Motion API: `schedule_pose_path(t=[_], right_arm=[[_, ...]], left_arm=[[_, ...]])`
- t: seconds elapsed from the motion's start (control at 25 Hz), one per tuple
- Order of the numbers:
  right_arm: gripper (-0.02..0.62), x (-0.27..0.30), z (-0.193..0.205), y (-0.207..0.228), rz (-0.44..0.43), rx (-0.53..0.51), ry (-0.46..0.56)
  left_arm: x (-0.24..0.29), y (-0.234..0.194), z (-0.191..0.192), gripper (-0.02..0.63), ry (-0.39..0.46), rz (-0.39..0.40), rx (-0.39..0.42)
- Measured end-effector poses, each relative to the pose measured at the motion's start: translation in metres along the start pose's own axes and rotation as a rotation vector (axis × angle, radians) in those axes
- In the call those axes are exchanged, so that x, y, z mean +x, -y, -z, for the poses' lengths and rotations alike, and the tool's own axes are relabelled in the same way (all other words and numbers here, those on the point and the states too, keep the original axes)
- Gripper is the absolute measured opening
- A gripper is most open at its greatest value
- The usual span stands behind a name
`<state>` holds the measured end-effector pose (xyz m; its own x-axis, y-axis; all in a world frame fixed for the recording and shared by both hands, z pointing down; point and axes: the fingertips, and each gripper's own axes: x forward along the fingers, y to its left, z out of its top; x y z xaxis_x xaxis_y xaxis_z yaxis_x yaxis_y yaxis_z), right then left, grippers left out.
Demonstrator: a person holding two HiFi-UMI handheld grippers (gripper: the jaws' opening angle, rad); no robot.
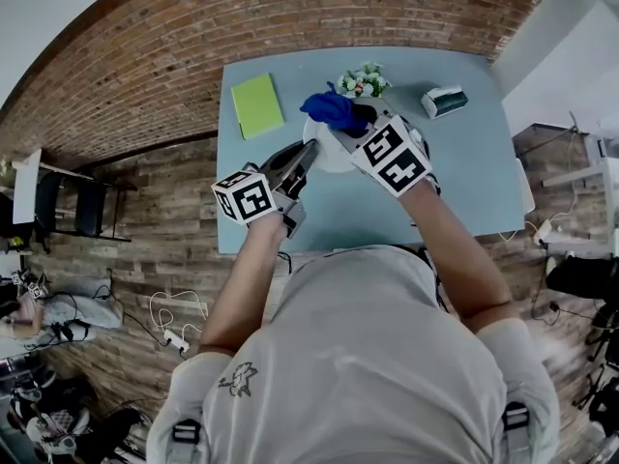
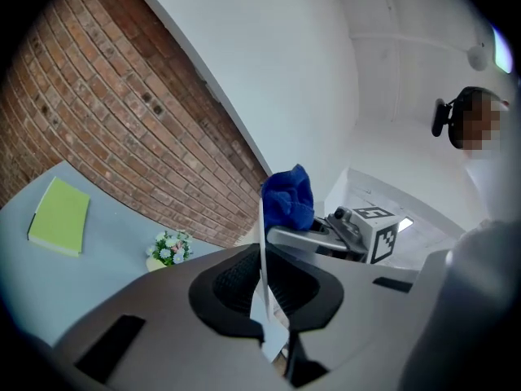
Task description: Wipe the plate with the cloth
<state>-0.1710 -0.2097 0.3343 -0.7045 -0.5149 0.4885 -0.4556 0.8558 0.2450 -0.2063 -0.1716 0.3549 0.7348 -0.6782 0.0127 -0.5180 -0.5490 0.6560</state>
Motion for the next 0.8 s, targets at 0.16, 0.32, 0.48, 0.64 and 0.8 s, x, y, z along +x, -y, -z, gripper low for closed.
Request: schedule_pose_path(t=[0.16, 0.32, 0.48, 0.64, 0.8], right_arm=[[0.152, 0.008, -0.003, -0.043, -0.099, 0.008, 0.01], [0.15, 0.014, 0.013, -0.062, -0.155, 0.024, -0.02], [0.149, 0.013, 0.041, -0.059, -0.161, 0.05, -0.08], [0.149, 0.004, 0.063, -0.02, -0.072, 0.07, -0.113], [0.149, -0.008, 0.05, 0.023, 0.04, 0.057, -0.1]], left_arm=[[-0.004, -0.004, -0.019, 0.021, 0.056, -0.005, -0.016], [-0.014, -0.018, -0.036, 0.018, 0.109, -0.03, -0.027], [-0.026, -0.024, -0.046, 0.019, 0.127, -0.058, -0.014], [-0.029, -0.021, -0.043, 0.02, 0.107, -0.063, 0.008], [-0.019, -0.01, -0.023, 0.02, 0.042, -0.031, 0.02]])
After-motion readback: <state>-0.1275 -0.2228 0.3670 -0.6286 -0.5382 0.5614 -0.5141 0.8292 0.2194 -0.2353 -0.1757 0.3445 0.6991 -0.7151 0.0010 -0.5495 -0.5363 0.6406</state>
